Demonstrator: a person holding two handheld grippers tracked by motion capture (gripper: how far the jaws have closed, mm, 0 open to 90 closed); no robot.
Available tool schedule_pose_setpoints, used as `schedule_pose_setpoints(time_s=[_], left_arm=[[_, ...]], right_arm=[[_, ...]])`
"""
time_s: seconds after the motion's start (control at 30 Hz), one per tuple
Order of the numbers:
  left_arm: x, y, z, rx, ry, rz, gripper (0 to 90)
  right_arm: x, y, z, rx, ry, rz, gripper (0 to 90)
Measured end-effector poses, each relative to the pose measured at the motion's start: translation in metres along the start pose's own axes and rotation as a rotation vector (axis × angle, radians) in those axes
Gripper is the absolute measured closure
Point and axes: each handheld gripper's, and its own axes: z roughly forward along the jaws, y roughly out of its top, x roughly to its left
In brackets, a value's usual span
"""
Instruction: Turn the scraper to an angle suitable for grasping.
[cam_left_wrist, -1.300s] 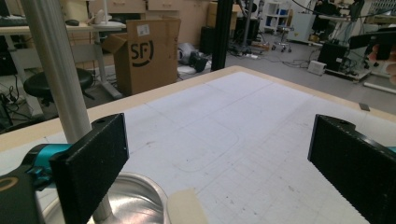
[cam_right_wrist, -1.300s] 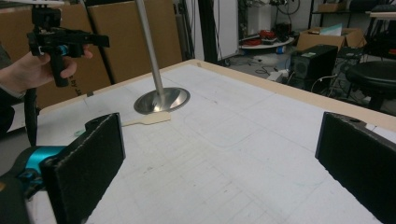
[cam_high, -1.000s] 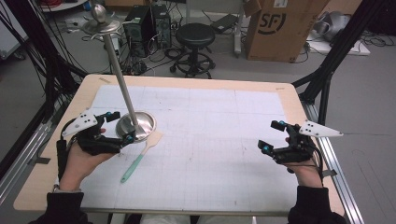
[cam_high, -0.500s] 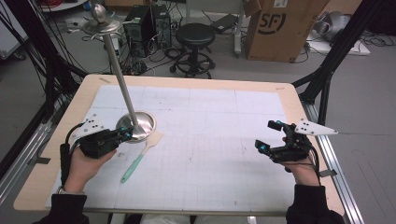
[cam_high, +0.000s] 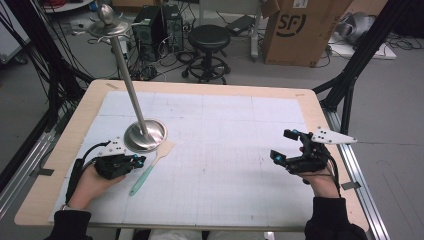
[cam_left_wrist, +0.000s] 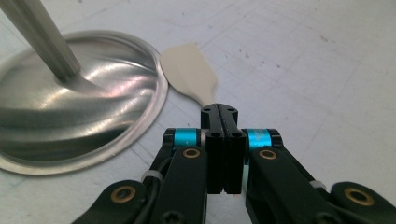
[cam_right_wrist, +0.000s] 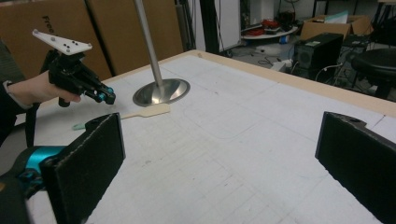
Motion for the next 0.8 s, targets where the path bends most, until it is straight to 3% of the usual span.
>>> schedule_pose_setpoints(time_s=[0.03,0.13,0.33,0.43,0.8], left_arm=[[0.002,-0.004,0.002,0.02,-0.003,-0.015,89.8],[0.004,-0.007,0.003,0.018,-0.02,-0.043,89.7],[0.004,-0.013,0.003,0.047,-0.04,-0.071,89.8],[0.003,-0.016,0.007,0.096,-0.044,-0.072,89.7],[-0.01,-0.009,0.022,0.089,-0.08,-0.054,89.8]], right_arm=[[0.0,0.0,0.001,0.005,0.002,0.0,0.3],[0.0,-0.001,0.004,0.013,0.005,-0.002,0.3],[0.001,-0.001,0.005,0.007,0.031,0.004,0.3],[0.0,-0.001,0.005,0.007,0.033,0.006,0.3],[-0.002,-0.004,0.006,0.0,0.053,0.033,0.3]])
